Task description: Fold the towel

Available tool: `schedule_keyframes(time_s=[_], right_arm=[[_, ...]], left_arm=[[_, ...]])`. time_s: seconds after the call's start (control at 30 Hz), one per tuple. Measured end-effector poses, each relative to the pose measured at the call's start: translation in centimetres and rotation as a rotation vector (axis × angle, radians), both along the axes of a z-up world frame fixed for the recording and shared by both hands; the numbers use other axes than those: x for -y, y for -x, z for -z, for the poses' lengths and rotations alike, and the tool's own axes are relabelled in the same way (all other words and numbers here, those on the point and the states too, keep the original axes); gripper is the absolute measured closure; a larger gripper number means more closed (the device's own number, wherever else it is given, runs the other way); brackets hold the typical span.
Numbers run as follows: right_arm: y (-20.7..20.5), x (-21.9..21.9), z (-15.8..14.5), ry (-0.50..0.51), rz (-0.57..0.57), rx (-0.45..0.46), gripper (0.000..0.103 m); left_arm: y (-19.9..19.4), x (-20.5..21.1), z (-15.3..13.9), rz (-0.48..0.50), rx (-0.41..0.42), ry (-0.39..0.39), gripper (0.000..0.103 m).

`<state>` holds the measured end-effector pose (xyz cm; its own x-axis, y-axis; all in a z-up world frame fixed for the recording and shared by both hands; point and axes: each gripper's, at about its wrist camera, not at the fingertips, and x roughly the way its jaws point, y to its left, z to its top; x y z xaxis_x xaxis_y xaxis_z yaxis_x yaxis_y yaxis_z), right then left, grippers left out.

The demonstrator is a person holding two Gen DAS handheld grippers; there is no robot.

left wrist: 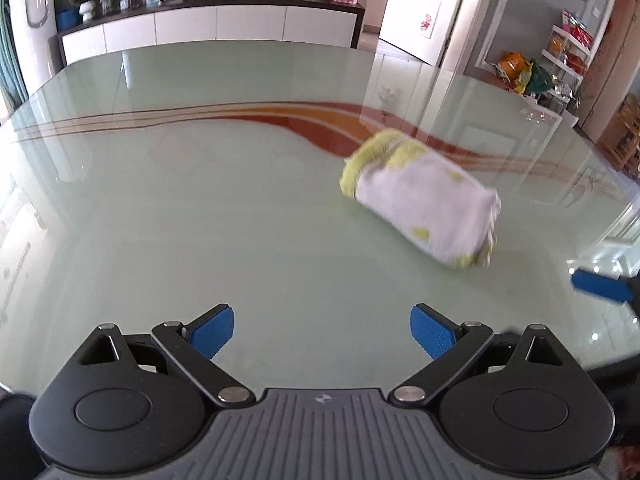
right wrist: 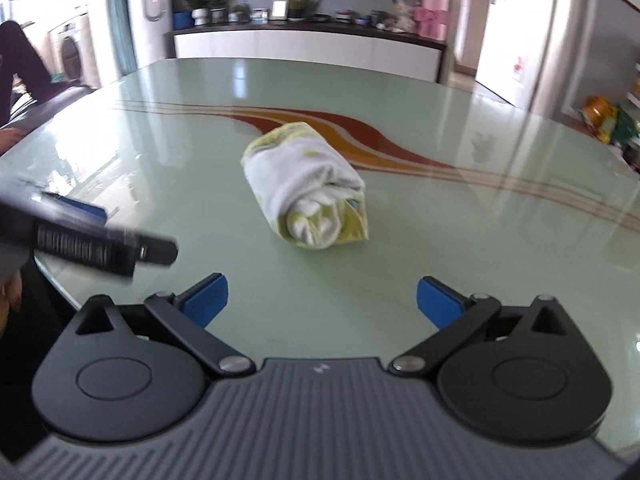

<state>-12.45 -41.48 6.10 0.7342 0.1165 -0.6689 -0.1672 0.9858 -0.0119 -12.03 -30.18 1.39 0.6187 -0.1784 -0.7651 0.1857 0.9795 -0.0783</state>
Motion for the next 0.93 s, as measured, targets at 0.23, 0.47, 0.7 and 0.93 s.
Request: schedule_keyframes(time_s=[0.23, 0.47, 0.7, 0.93], right_arm=[[1.3, 0.0, -0.1, -0.024, 0.050, 0.041, 0.000], [2.1, -0.6, -0.5, -0.012, 0.043, 0.072, 0.000], [2.3, -1.0, -0.8, 0.000, 0.032, 0.080, 0.000], [2.5, -1.0, -0.9, 0.000, 0.033, 0.077, 0.000]], left_arm=[[3.1, 0.4, -0.4, -0.007, 0.070, -0.050, 0.006], [4.3, -1.0, -1.8, -0.073, 0.095, -0.037, 0.002], [4.5, -0.5, -2.0, -0.073, 0.092, -0.081, 0.001], [4.8, -0.5, -1.8, -0.062, 0.084, -0.089, 0.002]])
